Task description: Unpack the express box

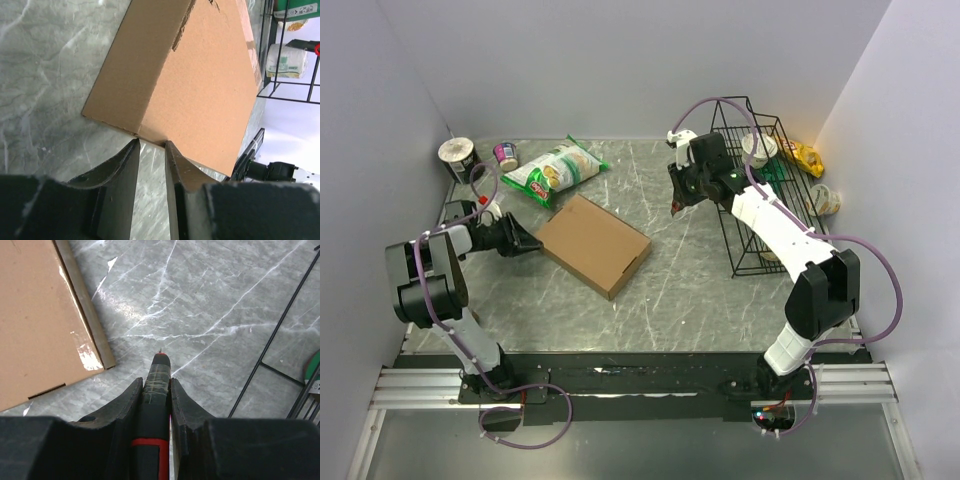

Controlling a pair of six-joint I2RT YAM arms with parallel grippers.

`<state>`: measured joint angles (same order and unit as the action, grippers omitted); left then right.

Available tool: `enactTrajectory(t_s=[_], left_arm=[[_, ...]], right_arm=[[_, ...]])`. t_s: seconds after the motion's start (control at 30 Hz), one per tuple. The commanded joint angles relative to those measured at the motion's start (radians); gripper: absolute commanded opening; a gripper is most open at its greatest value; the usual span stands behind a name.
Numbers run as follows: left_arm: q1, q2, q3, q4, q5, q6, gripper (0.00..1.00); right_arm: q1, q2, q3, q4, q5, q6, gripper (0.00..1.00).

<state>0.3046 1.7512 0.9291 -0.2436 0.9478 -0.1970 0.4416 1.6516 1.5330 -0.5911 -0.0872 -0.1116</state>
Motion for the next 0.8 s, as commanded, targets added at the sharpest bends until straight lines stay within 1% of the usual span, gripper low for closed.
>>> enactTrajectory(t_s=[0.0, 0.13, 0.2, 0.27, 0.5, 0.63, 0.77], left_arm=[[0.025, 0.005, -0.025, -0.063, -0.024, 0.085, 0.32], [0.054, 0.022, -0.012, -0.158, -0.087, 0.158, 0.32], [0.068, 0.051, 0.008, -0.186, -0.159, 0.168, 0.33], [0.077, 0.079, 0.030, -0.195, -0.202, 0.165, 0.33], [0.077, 0.123, 0.063, -0.195, -0.274, 0.145, 0.35], [0.077, 0.152, 0.079, -0.209, -0.281, 0.159, 0.36], [0.077, 0.154, 0.096, -0.192, -0.236, 0.139, 0.37]], right_arm=[[0.002, -0.052, 0.010, 0.046, 0.026, -0.014, 0.00], [0.003, -0.067, -0.005, 0.051, 0.035, -0.020, 0.00], [0.005, -0.072, -0.017, 0.054, 0.038, -0.023, 0.00], [0.005, -0.075, -0.023, 0.054, 0.038, -0.022, 0.00], [0.003, -0.076, -0.022, 0.054, 0.043, -0.026, 0.00], [0.003, -0.078, -0.022, 0.057, 0.046, -0.030, 0.00], [0.003, -0.081, -0.024, 0.060, 0.050, -0.034, 0.00]])
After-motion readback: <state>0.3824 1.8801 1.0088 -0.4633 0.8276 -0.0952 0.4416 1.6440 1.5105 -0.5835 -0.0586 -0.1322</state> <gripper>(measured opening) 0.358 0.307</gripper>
